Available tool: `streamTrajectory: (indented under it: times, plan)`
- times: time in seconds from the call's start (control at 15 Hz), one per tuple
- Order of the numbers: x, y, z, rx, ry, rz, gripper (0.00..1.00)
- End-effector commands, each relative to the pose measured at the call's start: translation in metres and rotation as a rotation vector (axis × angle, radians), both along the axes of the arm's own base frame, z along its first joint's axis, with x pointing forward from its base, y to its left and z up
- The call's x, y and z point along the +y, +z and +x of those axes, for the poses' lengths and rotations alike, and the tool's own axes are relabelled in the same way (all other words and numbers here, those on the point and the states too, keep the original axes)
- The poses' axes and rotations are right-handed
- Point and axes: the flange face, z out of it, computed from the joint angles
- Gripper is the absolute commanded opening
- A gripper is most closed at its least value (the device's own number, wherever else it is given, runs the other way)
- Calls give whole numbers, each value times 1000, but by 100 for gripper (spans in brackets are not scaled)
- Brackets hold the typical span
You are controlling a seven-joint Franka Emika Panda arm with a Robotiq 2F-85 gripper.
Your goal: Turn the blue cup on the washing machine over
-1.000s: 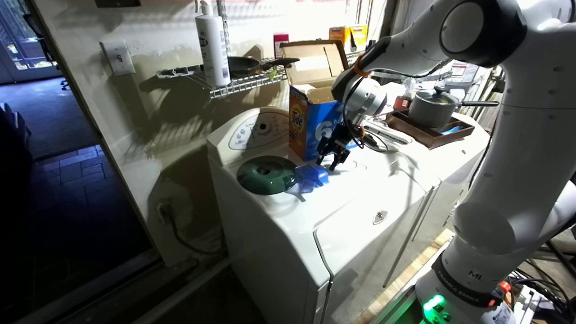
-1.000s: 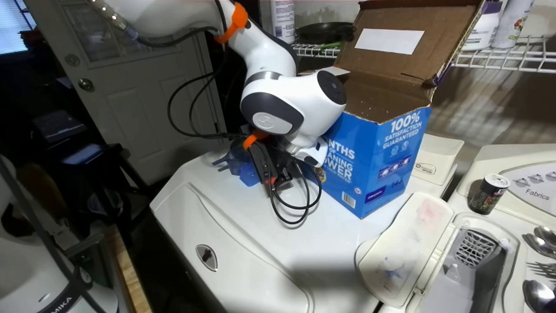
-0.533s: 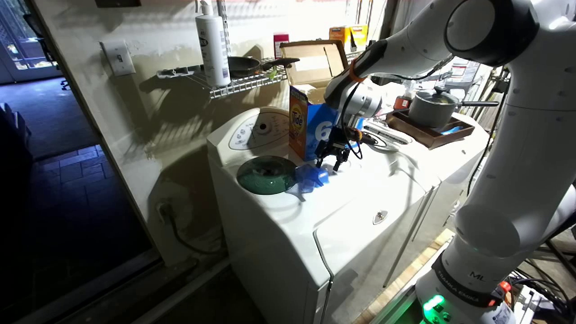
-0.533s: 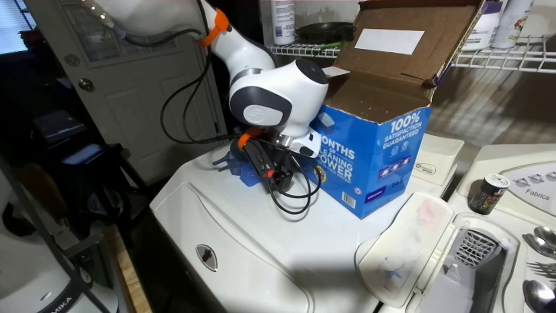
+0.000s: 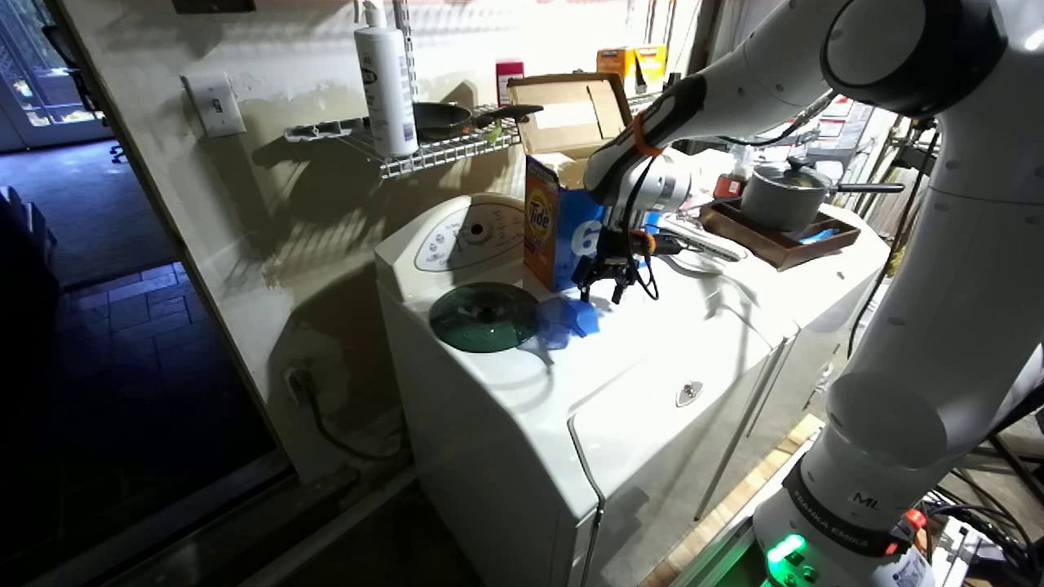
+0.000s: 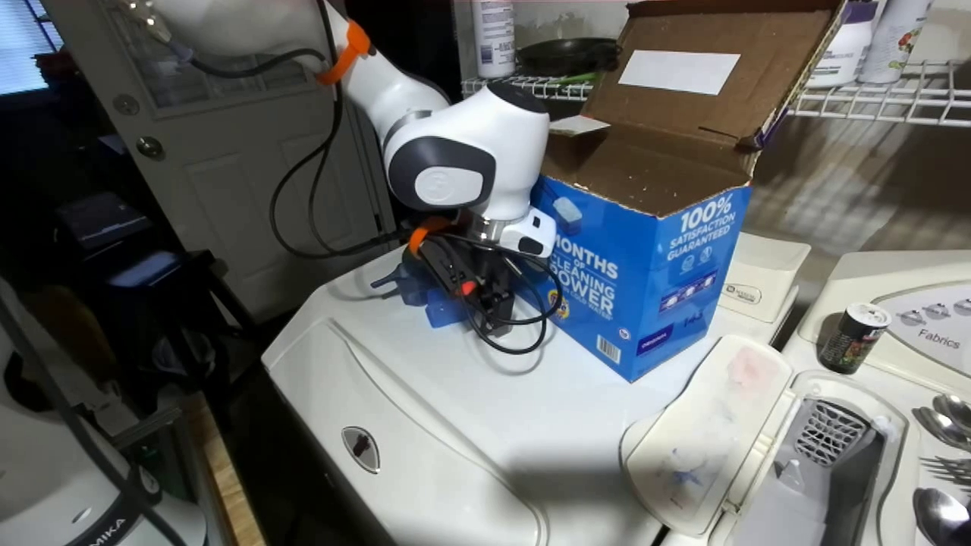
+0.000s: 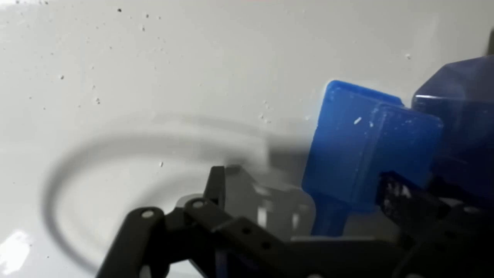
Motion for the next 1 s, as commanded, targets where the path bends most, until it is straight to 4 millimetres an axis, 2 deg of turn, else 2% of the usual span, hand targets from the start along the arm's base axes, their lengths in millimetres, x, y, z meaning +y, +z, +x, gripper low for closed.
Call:
streamTrajectory:
  times: [0.0, 0.8, 0.93]
  plan:
    - [-5, 0, -16, -11, -15, -61, 100]
    - [-17, 0, -65, -97, -38, -58, 100]
    - [-18, 9, -70, -120, -39, -47, 100]
